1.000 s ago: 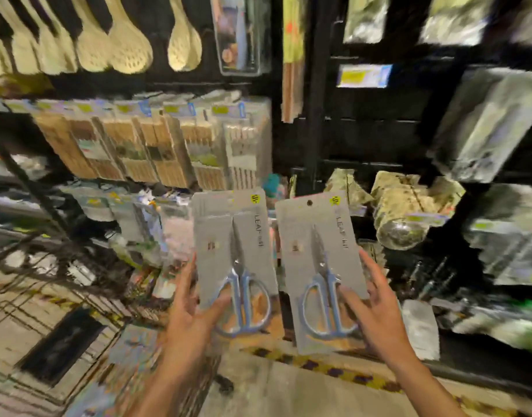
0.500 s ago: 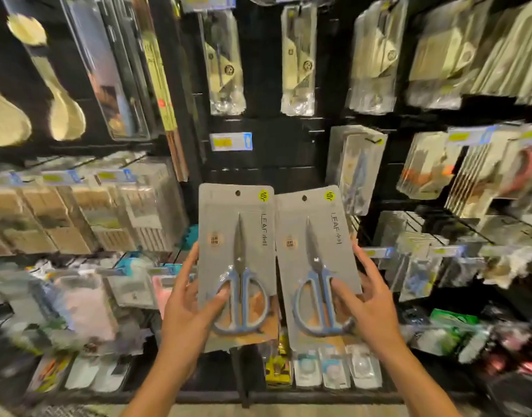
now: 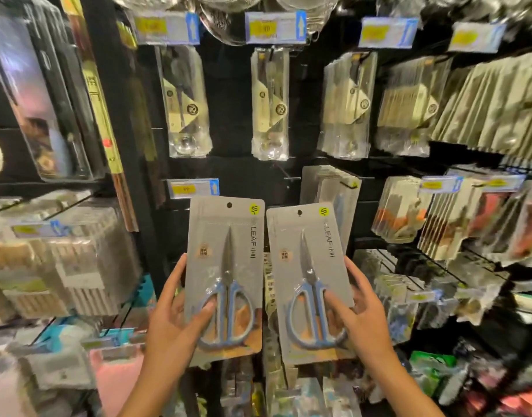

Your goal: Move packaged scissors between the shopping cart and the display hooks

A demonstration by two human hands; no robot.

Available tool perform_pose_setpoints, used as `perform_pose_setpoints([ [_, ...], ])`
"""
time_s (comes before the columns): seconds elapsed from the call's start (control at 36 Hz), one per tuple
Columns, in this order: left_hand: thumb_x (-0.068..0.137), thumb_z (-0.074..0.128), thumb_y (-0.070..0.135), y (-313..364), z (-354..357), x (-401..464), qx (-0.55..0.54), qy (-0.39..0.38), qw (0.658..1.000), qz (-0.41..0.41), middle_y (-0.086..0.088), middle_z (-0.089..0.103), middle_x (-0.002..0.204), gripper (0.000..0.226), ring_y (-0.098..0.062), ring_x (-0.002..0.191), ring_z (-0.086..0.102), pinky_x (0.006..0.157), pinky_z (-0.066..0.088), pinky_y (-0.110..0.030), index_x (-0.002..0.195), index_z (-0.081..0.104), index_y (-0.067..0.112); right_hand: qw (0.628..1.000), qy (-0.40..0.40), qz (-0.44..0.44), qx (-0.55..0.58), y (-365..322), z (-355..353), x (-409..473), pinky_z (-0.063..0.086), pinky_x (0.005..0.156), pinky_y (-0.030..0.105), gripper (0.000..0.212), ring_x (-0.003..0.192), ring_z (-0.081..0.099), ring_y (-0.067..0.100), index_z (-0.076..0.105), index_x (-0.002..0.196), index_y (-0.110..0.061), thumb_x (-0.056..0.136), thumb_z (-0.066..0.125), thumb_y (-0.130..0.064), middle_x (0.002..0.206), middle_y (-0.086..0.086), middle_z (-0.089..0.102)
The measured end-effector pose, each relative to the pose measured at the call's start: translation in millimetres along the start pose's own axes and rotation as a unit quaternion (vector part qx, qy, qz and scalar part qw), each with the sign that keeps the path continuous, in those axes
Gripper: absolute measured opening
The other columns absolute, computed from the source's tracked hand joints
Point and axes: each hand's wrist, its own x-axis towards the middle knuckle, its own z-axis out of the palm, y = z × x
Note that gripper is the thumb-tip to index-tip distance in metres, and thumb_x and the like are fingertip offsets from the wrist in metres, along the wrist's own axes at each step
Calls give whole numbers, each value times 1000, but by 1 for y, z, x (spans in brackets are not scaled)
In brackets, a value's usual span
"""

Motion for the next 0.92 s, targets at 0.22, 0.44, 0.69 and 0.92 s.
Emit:
perform_pose_setpoints([
  [0.22, 77, 79, 18, -7, 1, 31, 23, 16, 1000, 12, 14, 72, 123, 84, -6, 112, 69, 90, 56, -38, 140, 43, 60, 999, -8, -35, 22, 16, 20, 42, 56, 82, 15, 63, 112, 66, 0, 48, 134, -41, 90, 67, -1, 125, -21, 67],
  [0.44, 73, 80, 20, -6, 12, 47, 17, 50, 999, 15, 11, 70, 128, 85, -4, 113, 68, 91, 55, -34, 137, 44, 63, 998, -28, -22, 54, 23, 24, 88, 57, 87, 21, 59, 113, 67, 6, 50, 133, -39, 91, 67, -2, 119, -22, 70],
  [0.69, 75, 78, 20, -9, 29, 62, 23, 79, 996, 30, 7, 69, 130, 85, -15, 118, 67, 100, 52, -47, 142, 42, 58, 997, -30, -11, 71, 48, 23, 112, 57, 90, 22, 66, 120, 64, 7, 44, 149, -25, 91, 68, -4, 132, -15, 65],
  [0.92, 76, 74, 13, -17, 38, 72, 21, 95, 994, 52, 9, 67, 133, 86, -11, 118, 67, 90, 58, -25, 146, 42, 51, 997, -40, 0, 63, 70, 19, 121, 52, 105, 39, 68, 127, 60, 11, 41, 149, -32, 92, 67, -5, 140, -12, 61],
])
